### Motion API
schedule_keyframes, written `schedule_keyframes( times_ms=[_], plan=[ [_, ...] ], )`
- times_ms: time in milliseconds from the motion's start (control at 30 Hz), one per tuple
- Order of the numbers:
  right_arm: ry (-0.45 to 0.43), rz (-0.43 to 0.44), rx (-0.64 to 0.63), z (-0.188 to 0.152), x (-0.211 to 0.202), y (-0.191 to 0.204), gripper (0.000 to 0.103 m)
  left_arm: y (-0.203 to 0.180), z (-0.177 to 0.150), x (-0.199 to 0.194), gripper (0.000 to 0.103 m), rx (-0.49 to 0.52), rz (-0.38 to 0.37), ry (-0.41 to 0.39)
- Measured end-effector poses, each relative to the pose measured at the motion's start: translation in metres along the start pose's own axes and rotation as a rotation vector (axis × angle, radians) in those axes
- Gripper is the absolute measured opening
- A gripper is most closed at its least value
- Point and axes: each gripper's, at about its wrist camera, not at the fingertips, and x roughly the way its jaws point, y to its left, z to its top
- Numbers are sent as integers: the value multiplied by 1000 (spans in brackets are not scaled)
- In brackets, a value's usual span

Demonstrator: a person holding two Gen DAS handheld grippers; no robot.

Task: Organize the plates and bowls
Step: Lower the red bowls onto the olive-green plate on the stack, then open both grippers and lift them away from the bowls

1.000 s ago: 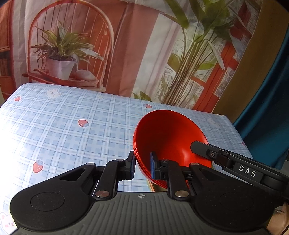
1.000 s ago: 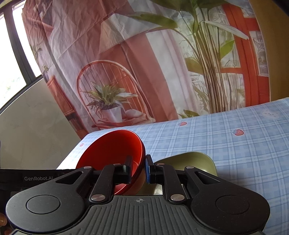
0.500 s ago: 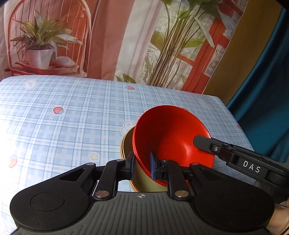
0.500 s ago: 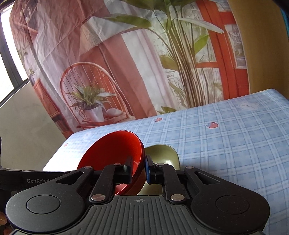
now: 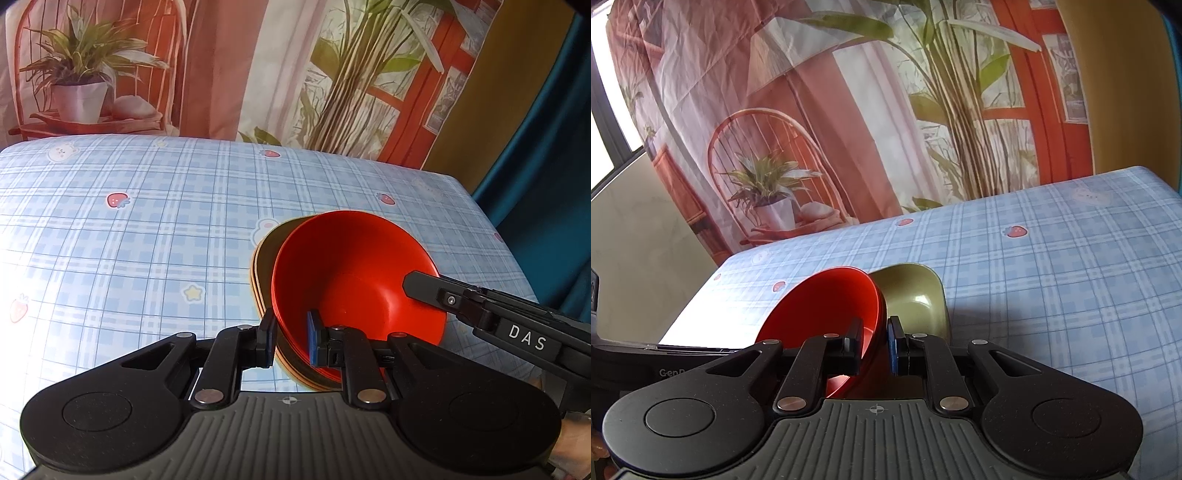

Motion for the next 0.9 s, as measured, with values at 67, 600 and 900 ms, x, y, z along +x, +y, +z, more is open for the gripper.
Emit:
schedule_keyframes(
  times_ms=[67, 600, 900],
  plan=[
    [4, -2, -1, -2, 1, 0, 14, 0, -2, 2, 18, 3, 4, 3],
    [-22, -26, -16, -1, -3, 3, 18, -1, -2, -3, 19, 24, 32, -27],
    [-61, -60, -28, 5, -19, 6, 28, -9, 3, -23, 30, 59, 44, -89]
  ],
)
